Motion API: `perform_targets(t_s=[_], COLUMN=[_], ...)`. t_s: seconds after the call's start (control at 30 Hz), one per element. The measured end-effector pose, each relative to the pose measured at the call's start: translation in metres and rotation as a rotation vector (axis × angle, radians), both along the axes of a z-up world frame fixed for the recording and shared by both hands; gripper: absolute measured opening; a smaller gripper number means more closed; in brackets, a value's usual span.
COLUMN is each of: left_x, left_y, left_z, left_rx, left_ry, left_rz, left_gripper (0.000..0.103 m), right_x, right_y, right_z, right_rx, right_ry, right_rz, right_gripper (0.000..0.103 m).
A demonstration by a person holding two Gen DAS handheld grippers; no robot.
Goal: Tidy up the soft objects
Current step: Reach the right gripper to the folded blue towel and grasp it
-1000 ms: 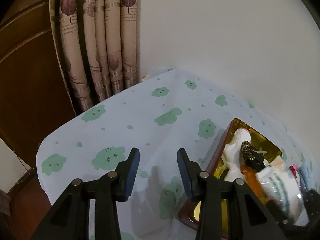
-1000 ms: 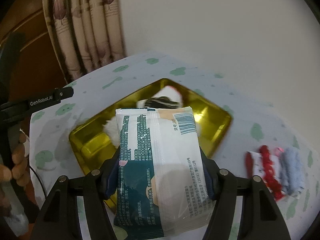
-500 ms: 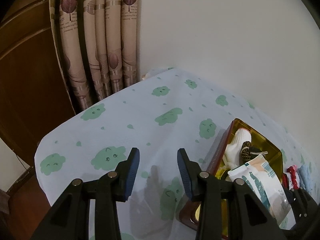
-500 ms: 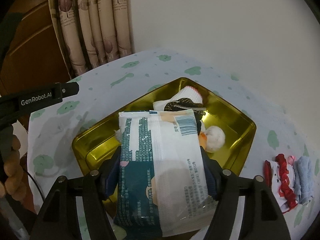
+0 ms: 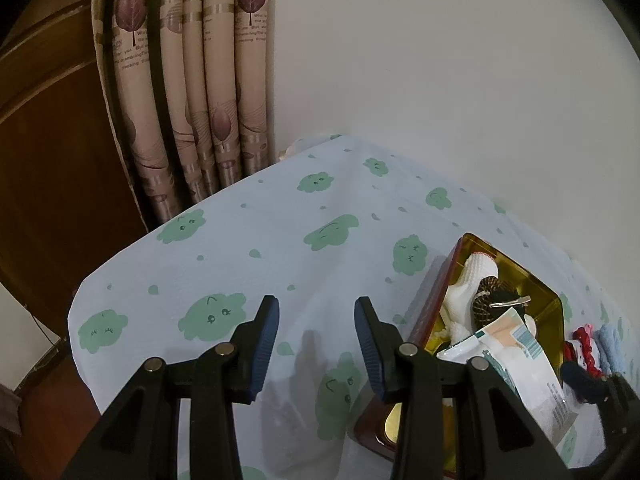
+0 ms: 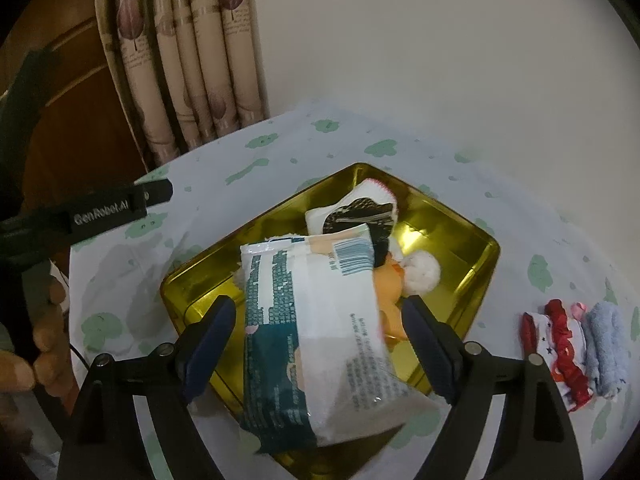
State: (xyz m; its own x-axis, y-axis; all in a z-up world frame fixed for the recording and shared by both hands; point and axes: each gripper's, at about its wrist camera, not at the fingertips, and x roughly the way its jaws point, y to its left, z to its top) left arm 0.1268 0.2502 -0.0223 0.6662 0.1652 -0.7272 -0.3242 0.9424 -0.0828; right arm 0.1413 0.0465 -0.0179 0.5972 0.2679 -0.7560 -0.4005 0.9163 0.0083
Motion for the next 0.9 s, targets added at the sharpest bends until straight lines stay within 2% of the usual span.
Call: perform_targets(t_s=[0.3,0.6,0.9], left_x=[-0.001,-0.002,-0.002], left_y=[-0.007,-0.013,-0.015], left_z=[0.002,0.003,0.003], left_rx=[0.031,0.056,0.058], left_ry=[-0.001,-0.005,-0.006], left_rz=[-0.014,-0.024,-0.029], left_gripper=[0.040,0.040,0.040], right_x=[-0.017,-0.019,-0.005], right_y=[-0.044,-0.139,-0.240], right_z=[0.022,0.019,0.013], right_rx=[0.032,-0.005,-0.098], right_ry=[-0.042,-0.054,-0.053], right_rz=[-0.073,-0.269,-0.472], right_gripper=[0.083,0.083,0.083])
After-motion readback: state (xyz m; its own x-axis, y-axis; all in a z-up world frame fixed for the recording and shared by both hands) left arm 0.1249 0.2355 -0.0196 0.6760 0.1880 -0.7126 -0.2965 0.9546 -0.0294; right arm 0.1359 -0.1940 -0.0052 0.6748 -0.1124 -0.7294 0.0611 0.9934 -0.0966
